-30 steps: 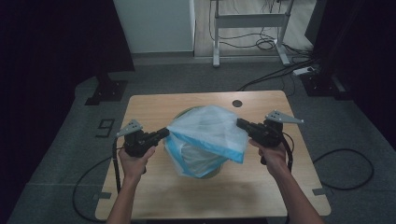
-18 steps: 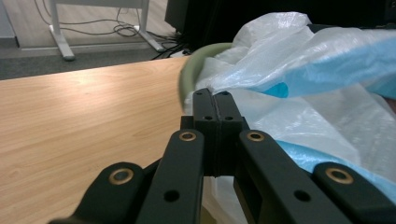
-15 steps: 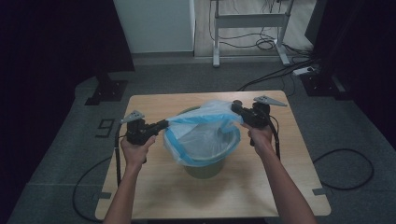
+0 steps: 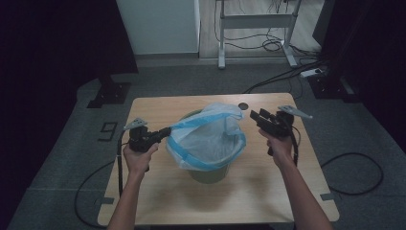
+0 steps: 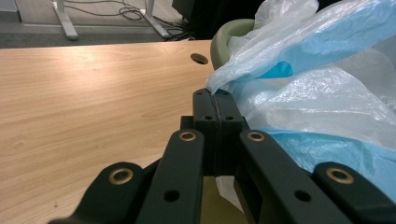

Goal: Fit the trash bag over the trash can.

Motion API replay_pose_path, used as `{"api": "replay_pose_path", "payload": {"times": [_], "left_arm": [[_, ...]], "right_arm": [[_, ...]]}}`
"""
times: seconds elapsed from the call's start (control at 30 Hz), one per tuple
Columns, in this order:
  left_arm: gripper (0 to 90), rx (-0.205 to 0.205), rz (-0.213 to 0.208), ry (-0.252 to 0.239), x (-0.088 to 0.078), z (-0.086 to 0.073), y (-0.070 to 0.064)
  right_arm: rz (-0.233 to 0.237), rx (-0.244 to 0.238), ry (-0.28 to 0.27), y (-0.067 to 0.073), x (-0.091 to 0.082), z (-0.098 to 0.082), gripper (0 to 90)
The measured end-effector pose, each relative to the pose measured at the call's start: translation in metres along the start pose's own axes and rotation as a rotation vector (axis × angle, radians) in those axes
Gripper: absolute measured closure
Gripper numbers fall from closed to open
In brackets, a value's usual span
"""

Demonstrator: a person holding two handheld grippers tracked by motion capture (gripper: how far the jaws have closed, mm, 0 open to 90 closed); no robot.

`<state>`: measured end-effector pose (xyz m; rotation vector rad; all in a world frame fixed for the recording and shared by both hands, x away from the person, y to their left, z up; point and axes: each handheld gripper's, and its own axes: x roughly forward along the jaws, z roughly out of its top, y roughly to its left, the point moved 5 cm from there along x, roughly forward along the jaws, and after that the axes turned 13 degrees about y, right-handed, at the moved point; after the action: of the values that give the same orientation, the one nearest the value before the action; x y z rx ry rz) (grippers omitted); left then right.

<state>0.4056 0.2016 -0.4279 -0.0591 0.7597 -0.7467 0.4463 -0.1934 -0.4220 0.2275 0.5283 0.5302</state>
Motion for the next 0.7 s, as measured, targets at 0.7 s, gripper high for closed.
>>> {"api": "replay_pose_path", "payload": {"times": [0.7], "left_arm": [[89.3,0.01,0.01,-0.042,-0.015,-0.001,-0.008]], "right_arm": [[0.148,-0.354,0.013,0.125,-0.028,-0.028,46.6]]}}
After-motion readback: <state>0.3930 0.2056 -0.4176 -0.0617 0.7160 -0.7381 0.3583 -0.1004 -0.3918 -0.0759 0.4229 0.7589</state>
